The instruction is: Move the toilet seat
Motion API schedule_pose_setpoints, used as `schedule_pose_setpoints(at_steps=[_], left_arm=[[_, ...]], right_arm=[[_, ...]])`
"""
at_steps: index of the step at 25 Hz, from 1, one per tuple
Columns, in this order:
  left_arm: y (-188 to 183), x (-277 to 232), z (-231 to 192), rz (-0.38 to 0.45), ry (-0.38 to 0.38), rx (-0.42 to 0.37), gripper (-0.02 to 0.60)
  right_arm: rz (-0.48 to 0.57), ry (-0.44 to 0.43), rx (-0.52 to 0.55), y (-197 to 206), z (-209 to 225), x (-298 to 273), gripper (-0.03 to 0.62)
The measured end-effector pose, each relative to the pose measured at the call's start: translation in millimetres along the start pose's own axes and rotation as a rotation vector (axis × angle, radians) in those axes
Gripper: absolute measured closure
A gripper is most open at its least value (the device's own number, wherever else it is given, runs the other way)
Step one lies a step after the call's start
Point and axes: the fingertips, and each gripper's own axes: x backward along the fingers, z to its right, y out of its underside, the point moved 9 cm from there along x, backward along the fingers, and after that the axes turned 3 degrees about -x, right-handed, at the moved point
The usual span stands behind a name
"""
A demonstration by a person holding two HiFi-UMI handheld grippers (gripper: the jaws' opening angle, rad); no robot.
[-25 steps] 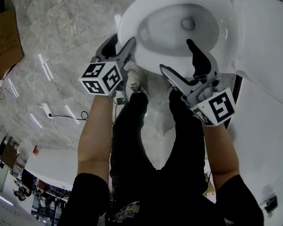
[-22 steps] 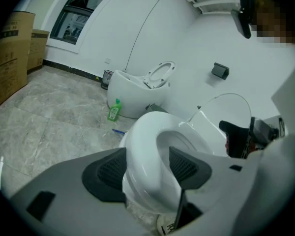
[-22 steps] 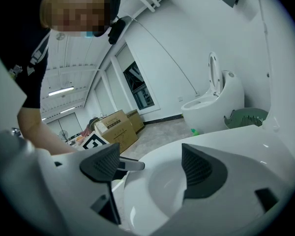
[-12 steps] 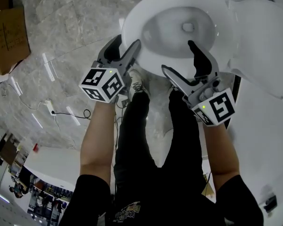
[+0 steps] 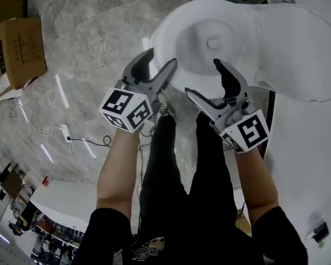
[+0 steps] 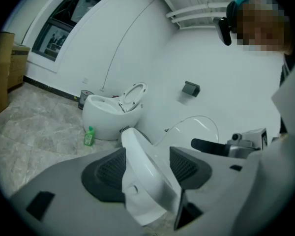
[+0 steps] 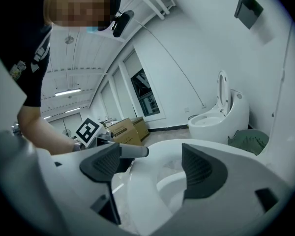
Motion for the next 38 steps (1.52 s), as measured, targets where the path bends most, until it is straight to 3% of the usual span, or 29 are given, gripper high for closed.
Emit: schedule_pose_setpoints(at_steps=[10, 20, 22, 35, 38], left_arm=[[-74, -9, 85, 0.011, 0.137, -0.131, 0.331], [-117, -43, 158, 0.021, 0.236, -0.221, 0.331], [-124, -50, 171, 0.019, 0.254, -0.240, 0.331], [-160, -108, 249, 0.015, 0.391, -0.328, 0.344], [-166, -127, 271, 0.000, 0.428, -0.348, 0.345]], right_arm=[[0.003, 0.089, 0.049, -52, -11, 53, 0.238], [-0.062, 0.209, 0.103, -82, -5, 101, 0.262], [-0.063, 0.247, 0.115, -88, -2, 110, 0.309], [0.018, 0.430, 0.075, -120, 37, 176, 0.391], [0.026, 0.471, 0.083, -128, 48, 195, 0.435]])
